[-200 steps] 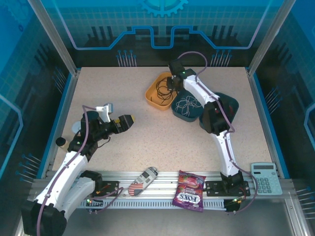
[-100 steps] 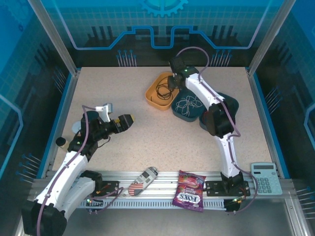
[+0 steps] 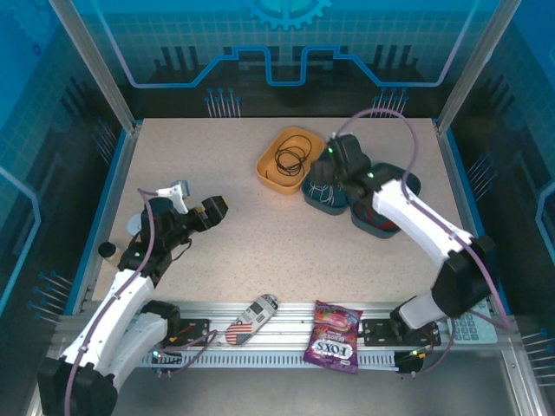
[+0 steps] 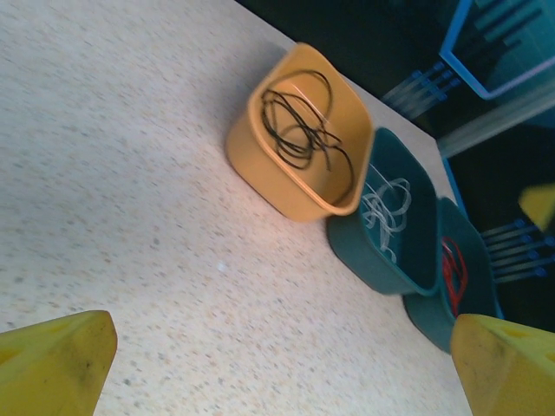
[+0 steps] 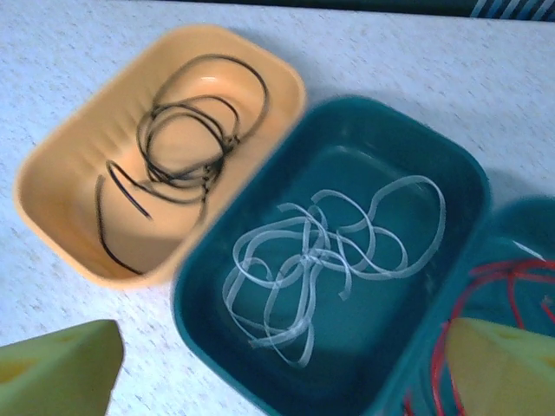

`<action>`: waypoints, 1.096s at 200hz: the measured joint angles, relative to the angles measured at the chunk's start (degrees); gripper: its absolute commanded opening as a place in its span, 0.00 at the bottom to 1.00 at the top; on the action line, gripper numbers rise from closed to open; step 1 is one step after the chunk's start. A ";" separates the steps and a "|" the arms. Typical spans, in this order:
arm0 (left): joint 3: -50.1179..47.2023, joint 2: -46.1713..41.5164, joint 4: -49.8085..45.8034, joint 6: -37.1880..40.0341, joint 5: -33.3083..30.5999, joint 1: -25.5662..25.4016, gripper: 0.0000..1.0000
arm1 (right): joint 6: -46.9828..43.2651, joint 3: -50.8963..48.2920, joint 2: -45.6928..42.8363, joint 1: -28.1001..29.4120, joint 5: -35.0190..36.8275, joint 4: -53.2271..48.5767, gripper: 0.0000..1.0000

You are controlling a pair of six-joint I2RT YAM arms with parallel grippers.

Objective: Untangle the cables

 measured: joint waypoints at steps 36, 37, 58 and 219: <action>-3.89 0.00 3.19 2.69 -9.09 0.00 0.99 | 0.57 -17.00 -14.40 0.66 5.88 4.50 1.00; -4.02 0.02 3.30 2.86 -9.46 0.00 0.99 | 0.59 -17.62 -14.95 0.66 6.12 4.55 1.00; -6.03 0.68 6.60 6.21 -14.73 0.00 0.99 | 0.11 -25.73 -21.75 0.44 9.46 7.87 1.00; -11.13 32.74 45.38 31.30 -15.96 11.87 0.99 | -18.88 -57.20 -14.10 -20.41 3.76 66.51 1.00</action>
